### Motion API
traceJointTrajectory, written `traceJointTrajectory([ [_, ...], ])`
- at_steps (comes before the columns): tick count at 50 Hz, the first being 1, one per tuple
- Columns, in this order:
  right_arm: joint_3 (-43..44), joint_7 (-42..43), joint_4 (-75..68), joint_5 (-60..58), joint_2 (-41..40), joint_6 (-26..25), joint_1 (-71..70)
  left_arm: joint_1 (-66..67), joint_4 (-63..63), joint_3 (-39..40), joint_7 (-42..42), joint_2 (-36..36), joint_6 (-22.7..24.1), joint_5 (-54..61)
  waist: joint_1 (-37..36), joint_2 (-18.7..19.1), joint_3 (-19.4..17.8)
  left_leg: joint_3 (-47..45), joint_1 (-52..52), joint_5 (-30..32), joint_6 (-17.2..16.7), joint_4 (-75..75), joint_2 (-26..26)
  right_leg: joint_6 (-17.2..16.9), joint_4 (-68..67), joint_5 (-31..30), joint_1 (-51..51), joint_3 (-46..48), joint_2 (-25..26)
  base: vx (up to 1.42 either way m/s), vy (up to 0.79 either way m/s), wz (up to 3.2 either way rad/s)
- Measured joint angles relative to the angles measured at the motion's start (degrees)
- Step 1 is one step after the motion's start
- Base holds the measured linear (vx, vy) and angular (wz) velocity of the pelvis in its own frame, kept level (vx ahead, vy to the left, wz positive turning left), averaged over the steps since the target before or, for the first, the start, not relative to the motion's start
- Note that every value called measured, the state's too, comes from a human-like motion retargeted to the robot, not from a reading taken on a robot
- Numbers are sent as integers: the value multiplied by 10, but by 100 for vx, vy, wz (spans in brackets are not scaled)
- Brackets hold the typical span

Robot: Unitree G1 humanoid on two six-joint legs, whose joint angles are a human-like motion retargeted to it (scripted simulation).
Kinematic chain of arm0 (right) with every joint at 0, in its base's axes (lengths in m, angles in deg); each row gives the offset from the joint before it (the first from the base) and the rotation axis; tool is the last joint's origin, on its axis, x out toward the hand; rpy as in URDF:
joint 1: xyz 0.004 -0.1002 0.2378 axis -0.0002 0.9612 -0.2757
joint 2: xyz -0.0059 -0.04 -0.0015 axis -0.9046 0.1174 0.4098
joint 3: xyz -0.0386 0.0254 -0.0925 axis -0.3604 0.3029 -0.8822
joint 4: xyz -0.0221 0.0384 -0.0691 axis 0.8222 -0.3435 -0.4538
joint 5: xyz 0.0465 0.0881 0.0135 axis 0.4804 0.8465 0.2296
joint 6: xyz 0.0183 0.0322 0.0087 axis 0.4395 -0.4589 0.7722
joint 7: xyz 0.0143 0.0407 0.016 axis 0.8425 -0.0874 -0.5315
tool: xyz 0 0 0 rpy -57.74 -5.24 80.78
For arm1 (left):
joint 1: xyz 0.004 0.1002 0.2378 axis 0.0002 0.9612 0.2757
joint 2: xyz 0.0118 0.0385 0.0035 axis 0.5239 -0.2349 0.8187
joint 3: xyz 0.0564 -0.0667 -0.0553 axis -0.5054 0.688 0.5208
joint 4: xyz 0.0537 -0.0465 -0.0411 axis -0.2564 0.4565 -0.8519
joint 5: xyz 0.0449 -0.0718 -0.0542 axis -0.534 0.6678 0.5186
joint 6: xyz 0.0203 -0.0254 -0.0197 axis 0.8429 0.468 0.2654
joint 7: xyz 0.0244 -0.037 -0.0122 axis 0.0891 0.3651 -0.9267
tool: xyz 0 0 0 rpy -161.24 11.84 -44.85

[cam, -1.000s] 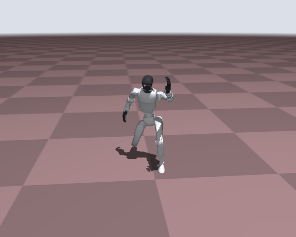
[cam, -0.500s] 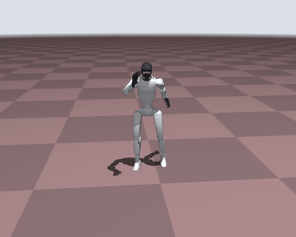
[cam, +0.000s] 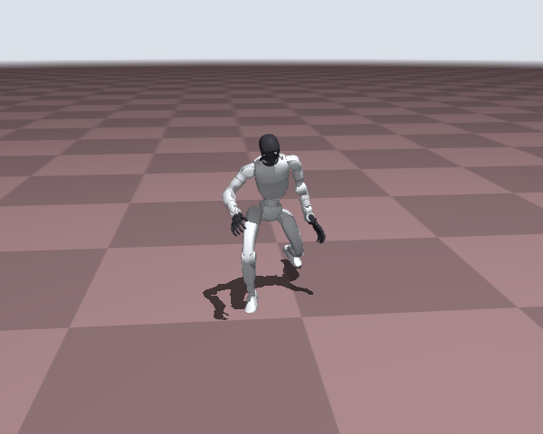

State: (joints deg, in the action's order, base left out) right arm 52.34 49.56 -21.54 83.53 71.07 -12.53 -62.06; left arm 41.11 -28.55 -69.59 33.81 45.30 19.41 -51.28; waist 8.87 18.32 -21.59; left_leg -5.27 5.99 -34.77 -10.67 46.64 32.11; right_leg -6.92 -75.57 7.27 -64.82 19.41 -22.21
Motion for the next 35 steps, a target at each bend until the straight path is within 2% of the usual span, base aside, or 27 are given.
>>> traceJointTrajectory([
  [2, -9, -41, 2, -64, 2, 11, 131, -55, -98, -32, 9, 23, 34, 20, 31, 1, 32, 13, 19, 103, -18, -108, -18, -14, 90, -26, 60, 28, 10, 29, -11, 60],
  [4, 1, -84, -11, -99, -8, 21, 279, -109, -189, -71, 4, 60, 57, 29, 56, -14, 66, 26, 37, 268, -36, -226, -54, -27, 228, -79, 145, 49, 22, 30, -10, 82],
  [5, 13, -107, -26, -103, -21, 25, 356, -139, -228, -89, -1, 79, 66, 34, 67, -28, 83, 31, 44, 363, -43, -283, -79, -34, 311, -116, 194, 53, 26, 26, -2, 97],
  [7, 37, -158, -98, -98, -67, 28, 477, -208, -287, -121, 2, 110, 94, 57, 86, -68, 106, 41, 40, 473, -43, -344, -154, -62, 530, -240, 316, 48, 30, 20, 0, 75],
  [8, 44, -186, -149, -102, -96, 25, 522, -245, -310, -139, 9, 126, 111, 70, 87, -88, 116, 46, 30, 477, -43, -350, -191, -76, 644, -310, 375, 43, 41, 11, -13, -7],
  [10, 44, -248, -273, -120, -155, 12, 581, -329, -339, -174, 23, 159, 141, 87, 61, -117, 140, 36, -12, 439, -43, -335, -243, -81, 770, -369, 436, 16, 83, 3, -24, -100],
  [13, 28, -348, -459, -149, -242, -13, 633, -498, -333, -218, -1, 206, 132, 91, 4, -133, 168, 20, -90, 416, -43, -338, -272, -81, 743, -289, 482, -41, 128, 8, -9, -128],
  [15, 17, -405, -537, -171, -282, -31, 656, -622, -313, -234, -26, 240, 106, 83, -30, -142, 170, 4, -147, 392, -25, -346, -290, -81, 686, -259, 507, -72, 140, 3, 8, -137],
  [18, 5, -438, -567, -181, -304, -52, 695, -770, -297, -271, -17, 308, 87, 68, -59, -149, 162, -37, -227, 342, 5, -368, -298, -81, 596, -245, 552, -95, 146, 1, 13, -153],
  [21, 15, -439, -560, -158, -308, -64, 720, -885, -304, -336, 32, 393, 94, 54, -86, -165, 140, -79, -289, 271, 24, -378, -269, -81, 540, -257, 611, -121, 164, 3, -9, -205],
  [22, 25, -438, -557, -147, -307, -67, 725, -918, -309, -360, 48, 422, 98, 54, -96, -175, 135, -78, -313, 249, 29, -370, -261, -81, 533, -267, 631, -131, 167, 1, -14, -232],
  [23, 33, -440, -554, -130, -301, -76, 732, -940, -314, -372, 68, 440, 97, 73, -107, -183, 136, -56, -336, 251, 24, -374, -273, -81, 542, -274, 652, -152, 156, 0, 5, -214],
  [25, 65, -446, -546, -93, -289, -86, 744, -985, -324, -406, 88, 479, 102, 98, -130, -203, 134, -2, -397, 275, 25, -323, -294, -81, 537, -194, 688, -179, 127, -3, 19, -196],
  [27, 97, -457, -541, -39, -281, -95, 739, -1030, -331, -436, 92, 506, 109, 118, -139, -233, 114, 4, -494, 310, 47, -161, -327, -77, 484, -6, 707, -177, 61, -8, 24, -119],
  [28, 108, -455, -542, -12, -281, -100, 726, -1051, -336, -449, 91, 519, 112, 120, -138, -246, 97, -8, -552, 294, 51, -45, -328, -68, 438, 91, 709, -169, 35, -8, 13, -85],
  [30, 112, -414, -551, 9, -293, -92, 684, -1073, -359, -474, 73, 550, 125, 88, -143, -270, 62, -41, -629, 208, 48, 163, -288, -25, 327, 255, 704, -183, 2, -6, 5, -90],
  [32, 78, -385, -575, 20, -316, -111, 580, -1054, -397, -448, 80, 566, 121, 86, -134, -288, 22, -45, -670, 202, 31, 240, -291, -30, 196, 300, 655, -217, -17, -12, 6, -21],
  [35, 48, -320, -604, 22, -366, -119, 417, -902, -458, -350, 73, 559, 116, 75, -105, -301, 5, -37, -696, 191, 27, 295, -305, -13, 119, 319, 652, -202, -26, 3, 5, 62],
])
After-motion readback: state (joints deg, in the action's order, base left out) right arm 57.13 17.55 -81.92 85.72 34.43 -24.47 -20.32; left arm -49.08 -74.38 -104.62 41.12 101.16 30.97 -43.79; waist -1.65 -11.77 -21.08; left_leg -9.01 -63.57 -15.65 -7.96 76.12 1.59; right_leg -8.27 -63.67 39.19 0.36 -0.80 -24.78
